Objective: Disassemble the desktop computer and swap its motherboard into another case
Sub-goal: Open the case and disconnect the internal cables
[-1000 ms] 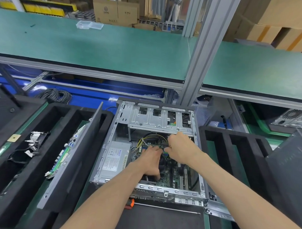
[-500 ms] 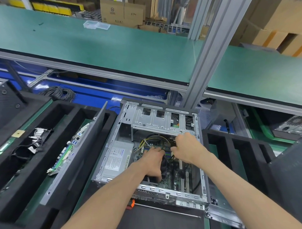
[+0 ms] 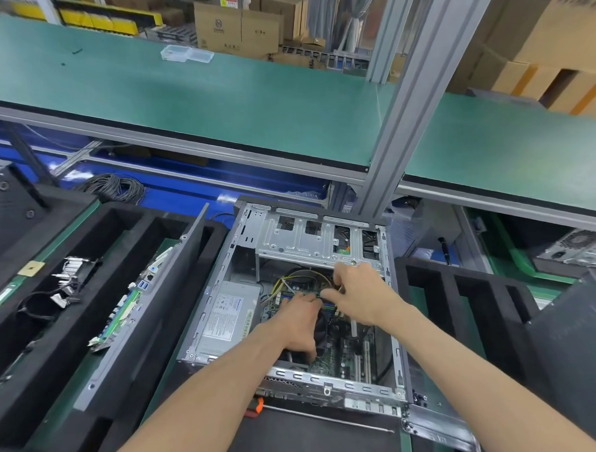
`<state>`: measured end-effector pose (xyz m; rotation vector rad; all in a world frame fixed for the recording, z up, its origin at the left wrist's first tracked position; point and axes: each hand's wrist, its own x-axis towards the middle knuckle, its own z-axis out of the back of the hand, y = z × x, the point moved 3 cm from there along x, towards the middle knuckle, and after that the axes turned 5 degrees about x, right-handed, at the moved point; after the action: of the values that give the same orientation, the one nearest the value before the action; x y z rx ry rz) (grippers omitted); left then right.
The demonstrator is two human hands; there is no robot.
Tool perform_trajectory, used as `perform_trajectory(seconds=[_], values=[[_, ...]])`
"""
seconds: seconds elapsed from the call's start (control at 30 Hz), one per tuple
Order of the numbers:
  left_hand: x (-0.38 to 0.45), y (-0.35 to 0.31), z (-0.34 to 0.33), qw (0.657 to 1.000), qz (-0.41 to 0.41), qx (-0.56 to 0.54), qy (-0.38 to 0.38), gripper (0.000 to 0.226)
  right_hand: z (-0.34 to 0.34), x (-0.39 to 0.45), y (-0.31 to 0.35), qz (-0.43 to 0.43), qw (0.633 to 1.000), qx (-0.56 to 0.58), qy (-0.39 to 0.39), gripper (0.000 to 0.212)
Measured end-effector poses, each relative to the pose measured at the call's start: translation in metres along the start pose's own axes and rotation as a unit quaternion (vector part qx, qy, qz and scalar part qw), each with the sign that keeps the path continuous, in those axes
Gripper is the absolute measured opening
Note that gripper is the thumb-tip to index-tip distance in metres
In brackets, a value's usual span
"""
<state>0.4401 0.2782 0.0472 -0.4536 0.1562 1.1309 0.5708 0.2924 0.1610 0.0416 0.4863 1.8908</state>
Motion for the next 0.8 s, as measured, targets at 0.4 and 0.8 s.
perform_trajectory(seconds=[0.4,0.8], values=[[-0.004,-0.001,0.003,1.000,-0.003,-0.002,-0.004,0.108,0.008,0.000,0.009,0.112,0.986,-0.106,0.069,0.015],[-0.005,-0.002,0.002,0.999,-0.001,-0.032,0.001,0.118,-0.008,-0.004,0.025,0.173,0.968,-0.161,0.080,0.012]])
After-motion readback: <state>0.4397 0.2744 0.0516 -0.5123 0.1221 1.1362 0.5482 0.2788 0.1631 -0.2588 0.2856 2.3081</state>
